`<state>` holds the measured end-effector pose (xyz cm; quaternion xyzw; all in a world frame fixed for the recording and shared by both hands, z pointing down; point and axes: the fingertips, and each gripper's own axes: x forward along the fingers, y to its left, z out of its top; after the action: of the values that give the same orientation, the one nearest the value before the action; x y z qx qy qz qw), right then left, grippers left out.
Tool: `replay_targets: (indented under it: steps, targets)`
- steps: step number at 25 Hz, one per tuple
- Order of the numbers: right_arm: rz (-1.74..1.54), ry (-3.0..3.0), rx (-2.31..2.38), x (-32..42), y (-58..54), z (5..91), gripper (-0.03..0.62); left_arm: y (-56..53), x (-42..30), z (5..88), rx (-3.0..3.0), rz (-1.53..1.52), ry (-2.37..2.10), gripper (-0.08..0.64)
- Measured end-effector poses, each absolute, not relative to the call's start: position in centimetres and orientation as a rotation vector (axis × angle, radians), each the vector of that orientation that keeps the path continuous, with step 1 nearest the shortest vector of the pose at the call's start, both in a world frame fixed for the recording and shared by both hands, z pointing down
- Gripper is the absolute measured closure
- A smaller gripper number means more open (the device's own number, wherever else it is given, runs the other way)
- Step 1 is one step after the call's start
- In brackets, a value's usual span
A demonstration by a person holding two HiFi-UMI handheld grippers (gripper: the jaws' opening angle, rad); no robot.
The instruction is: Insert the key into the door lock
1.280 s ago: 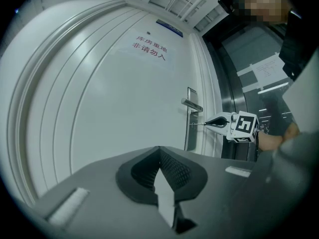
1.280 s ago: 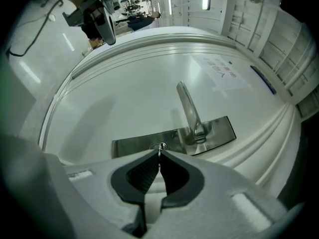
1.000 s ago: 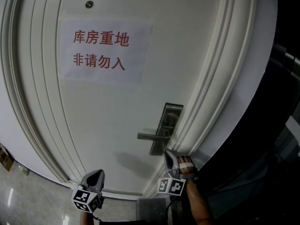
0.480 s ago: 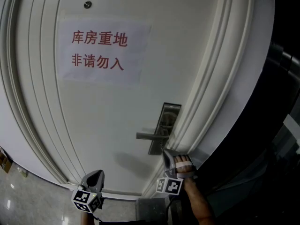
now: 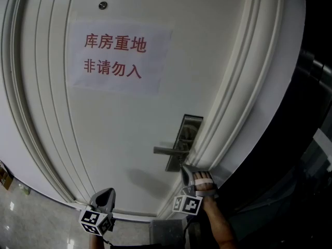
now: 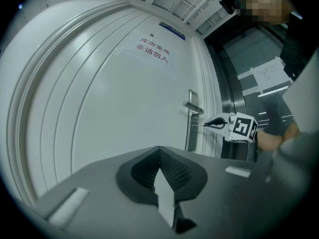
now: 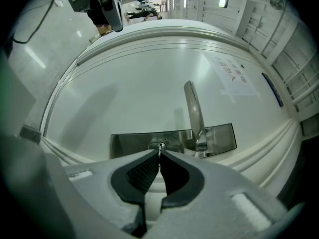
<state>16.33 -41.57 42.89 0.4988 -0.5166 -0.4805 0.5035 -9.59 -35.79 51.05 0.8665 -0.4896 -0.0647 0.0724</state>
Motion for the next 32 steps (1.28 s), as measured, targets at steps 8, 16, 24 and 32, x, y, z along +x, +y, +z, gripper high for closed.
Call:
replay_targets:
  steps: [8,16,24,32]
  targets:
    - [-1.152,-1.254,1.208,15.8,-42.0,43.1,0.581,-35.7,-10.0,51.0,2.597,-0.191,-1.472,0.557]
    - [-1.143,-1.247,1.219,15.6,-43.1,43.2,0.581,-35.7,-10.7,51.0,2.598,-0.193,-1.488,0.557]
    - [-1.139,-1.244,1.224,15.8,-44.0,43.1,0.581,-35.9,-11.4,50.9,2.592,-0.197,-1.504,0.557]
    - [-1.131,-1.245,1.236,15.7,-44.4,42.9,0.581,-35.7,-11.4,50.8,2.594,-0.194,-1.495,0.557]
